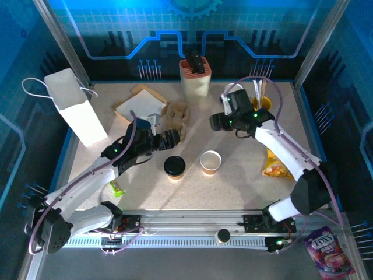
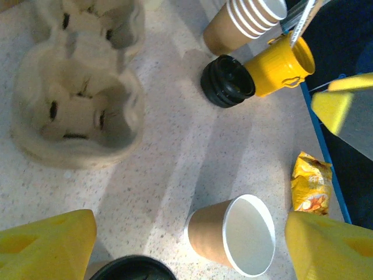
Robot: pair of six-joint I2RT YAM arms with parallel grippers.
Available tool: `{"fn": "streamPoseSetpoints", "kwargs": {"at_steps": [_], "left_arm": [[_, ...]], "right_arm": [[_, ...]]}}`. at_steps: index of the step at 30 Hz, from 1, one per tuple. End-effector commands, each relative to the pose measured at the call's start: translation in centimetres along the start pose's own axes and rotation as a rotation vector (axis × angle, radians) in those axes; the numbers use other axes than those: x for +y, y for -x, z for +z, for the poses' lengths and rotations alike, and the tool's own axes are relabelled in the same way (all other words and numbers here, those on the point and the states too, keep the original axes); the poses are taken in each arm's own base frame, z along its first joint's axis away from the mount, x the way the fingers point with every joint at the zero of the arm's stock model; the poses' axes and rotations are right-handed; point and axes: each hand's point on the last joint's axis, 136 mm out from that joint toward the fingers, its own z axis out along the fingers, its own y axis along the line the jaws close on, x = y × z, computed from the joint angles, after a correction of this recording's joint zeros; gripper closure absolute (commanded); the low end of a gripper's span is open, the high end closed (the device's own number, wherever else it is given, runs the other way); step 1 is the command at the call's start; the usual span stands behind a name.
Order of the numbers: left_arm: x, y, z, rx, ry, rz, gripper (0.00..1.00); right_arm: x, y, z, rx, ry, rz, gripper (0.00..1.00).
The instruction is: Pack the takeout coffee
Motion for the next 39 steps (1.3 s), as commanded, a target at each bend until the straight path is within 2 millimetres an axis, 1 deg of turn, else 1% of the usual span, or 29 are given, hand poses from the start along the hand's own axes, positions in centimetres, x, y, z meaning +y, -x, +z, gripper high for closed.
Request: {"fn": "streamPoseSetpoints", "kwargs": {"at_steps": [1, 5, 8, 12, 19, 22, 27, 33, 39], "left_arm": [[-1.6, 0.9, -0.1, 0.027, -0.024, 0.120, 0.14], [-2.6, 1.6, -0.1, 0.048, -0.026, 0.182, 0.14], [-3.1, 1.9, 0.1, 0.033, -0.039, 0.189, 0.14], [-3.4, 1.8, 0.3, 0.025, -0.057, 0.185, 0.14], [-3.5, 1.5, 0.5, 0.018, -0.058, 0.181, 0.14], [-3.4, 1.5, 0.4, 0.011, -0.053, 0.180, 0.14], [-3.3, 1.4, 0.3, 0.006, -0.057, 0.179, 0.14], [-3.2, 1.2, 0.4, 0.006, -0.060, 0.172, 0.14], [-3.1, 1.1, 0.3, 0.002, -0.060, 0.168, 0.14]], "right_arm": [[-4.8, -0.8, 1.7, 0.091, -0.158, 0.068, 0.17], [-8.2, -0.1, 4.0, 0.138, -0.249, 0.093, 0.19], [-9.8, -0.1, 5.9, 0.178, -0.287, 0.100, 0.22], [-10.5, -0.3, 8.3, 0.208, -0.286, 0.122, 0.30], [-11.2, -0.9, 11.7, 0.246, -0.272, 0.163, 0.50], [-11.4, -1.2, 12.5, 0.254, -0.271, 0.175, 0.56], [-11.4, -1.9, 13.6, 0.266, -0.258, 0.193, 0.62], [-11.5, -2.2, 14.0, 0.267, -0.247, 0.203, 0.72], [-11.6, -2.5, 14.4, 0.273, -0.228, 0.225, 0.77]]}}
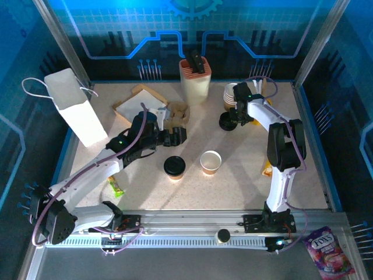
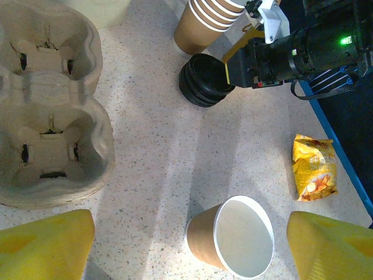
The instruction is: Pack the takeout coffee
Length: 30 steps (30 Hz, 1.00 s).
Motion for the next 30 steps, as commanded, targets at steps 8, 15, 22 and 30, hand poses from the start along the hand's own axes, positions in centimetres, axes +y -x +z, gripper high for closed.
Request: {"fn": "streamPoseSetpoints", "kwargs": {"at_steps": [8, 15, 22, 30], "left_arm": [[-0.45, 0.31, -0.44, -0.032, -0.021, 0.000, 0.14], [-0.47, 0.17, -0.38, -0.031, -0.026, -0.003, 0.14], [-0.37, 0.08, -0.25, -0.034, -0.028, -0.003, 0.14], [-0.42, -0.03, 0.07, -0.026, -0.034, -0.004, 0.14]], "right_arm": [[-0.21, 0.12, 1.10, 0.012, 0.041, 0.063, 0.77], [-0.09, 0.10, 1.60, 0.019, 0.048, 0.070, 0.76], [-0.22, 0.29, 1.57, 0.011, 0.044, 0.070, 0.81], [-0.35, 0.61, 1.29, 0.006, 0.044, 0.059, 0.86]]}}
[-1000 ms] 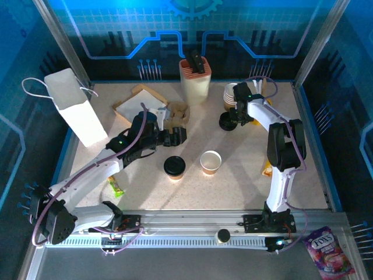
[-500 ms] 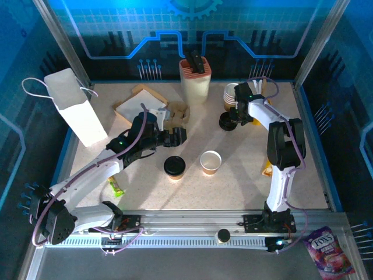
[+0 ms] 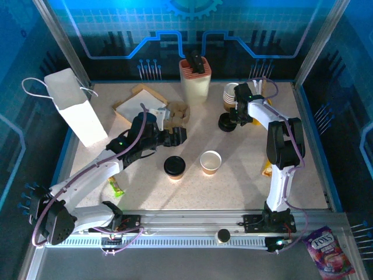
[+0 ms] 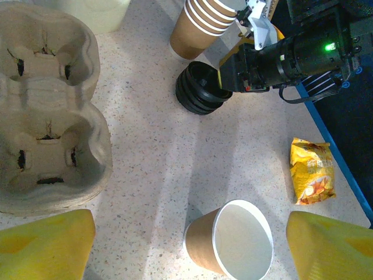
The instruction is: Pack the takeout coffee
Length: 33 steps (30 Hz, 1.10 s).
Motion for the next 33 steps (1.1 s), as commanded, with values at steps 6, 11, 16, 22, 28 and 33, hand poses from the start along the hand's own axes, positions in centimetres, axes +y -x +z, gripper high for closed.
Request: {"fn": "streamPoseSetpoints", "kwargs": {"at_steps": [6, 11, 16, 22, 28, 33], "left_arm": [[-0.2, -0.3, 0.2, 0.000, -0.019, -0.008, 0.14], [-0.3, -0.2, 0.3, -0.003, -0.023, -0.010, 0.14], [-0.3, -0.3, 0.6, -0.001, -0.029, -0.017, 0.14], [-0.6, -0.2, 0.8, -0.001, -0.043, -0.026, 0.14], [-1.2, 0.9, 0.2, -0.051, -0.070, -0.063, 0.14], [-2.4, 3.6, -1.0, -0.183, -0.185, -0.180, 0.13]], "right_arm": [[-0.7, 1.1, -0.9, -0.022, 0.004, 0.010, 0.88], [-0.4, 1.6, -2.1, -0.045, 0.023, 0.010, 0.88], [-0.2, 1.7, -3.2, -0.058, 0.041, 0.009, 0.88], [-0.1, 1.5, -3.8, -0.061, 0.057, 0.008, 0.88], [1.4, 2.0, -7.8, -0.123, 0.178, 0.041, 0.89], [5.5, 2.1, -15.2, -0.209, 0.496, 0.124, 0.89]]}}
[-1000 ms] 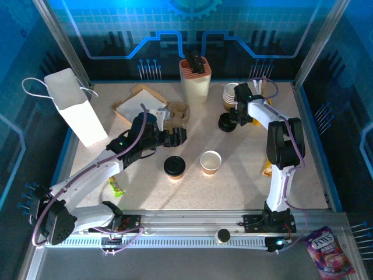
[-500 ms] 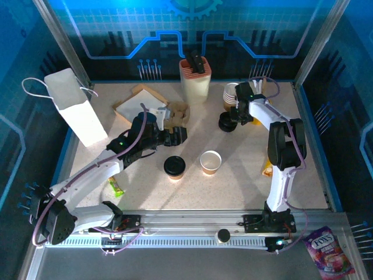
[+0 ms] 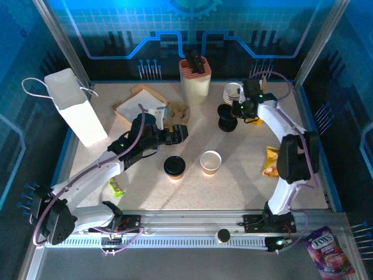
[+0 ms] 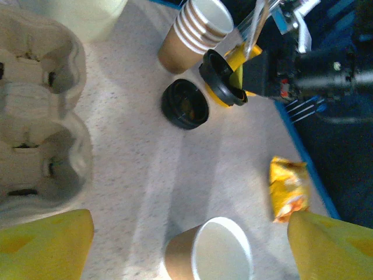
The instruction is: Pack the takeout coffee
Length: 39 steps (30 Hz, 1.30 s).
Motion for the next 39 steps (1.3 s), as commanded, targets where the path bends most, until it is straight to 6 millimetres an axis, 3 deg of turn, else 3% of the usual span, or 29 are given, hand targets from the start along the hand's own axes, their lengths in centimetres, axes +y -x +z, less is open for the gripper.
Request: {"fn": "streamPoseSetpoints", "kwargs": {"at_steps": [1, 5, 8, 17, 23, 39], "left_arm": [[-2.7, 3.3, -1.4, -0.137, -0.154, -0.110, 0.12], [-5.6, 6.6, -2.3, -0.223, -0.275, -0.182, 0.12], [-7.9, 8.4, -2.7, -0.267, -0.370, -0.243, 0.13], [-13.1, 11.7, -3.8, -0.354, -0.567, -0.385, 0.11], [-13.9, 12.9, -3.8, -0.406, -0.625, -0.438, 0.08], [-14.6, 14.4, -3.3, -0.435, -0.692, -0.515, 0.04]], "right_arm": [[5.3, 1.4, -5.9, -0.089, 0.301, 0.090, 0.89], [9.9, 1.1, -11.3, -0.143, 0.569, 0.183, 0.89], [12.8, 0.7, -14.2, -0.167, 0.714, 0.244, 0.89], [19.5, -0.1, -19.1, -0.209, 0.984, 0.325, 0.89], [21.5, 0.3, -20.2, -0.218, 1.072, 0.367, 0.89], [23.1, 1.3, -21.6, -0.238, 1.173, 0.416, 0.89]]}}
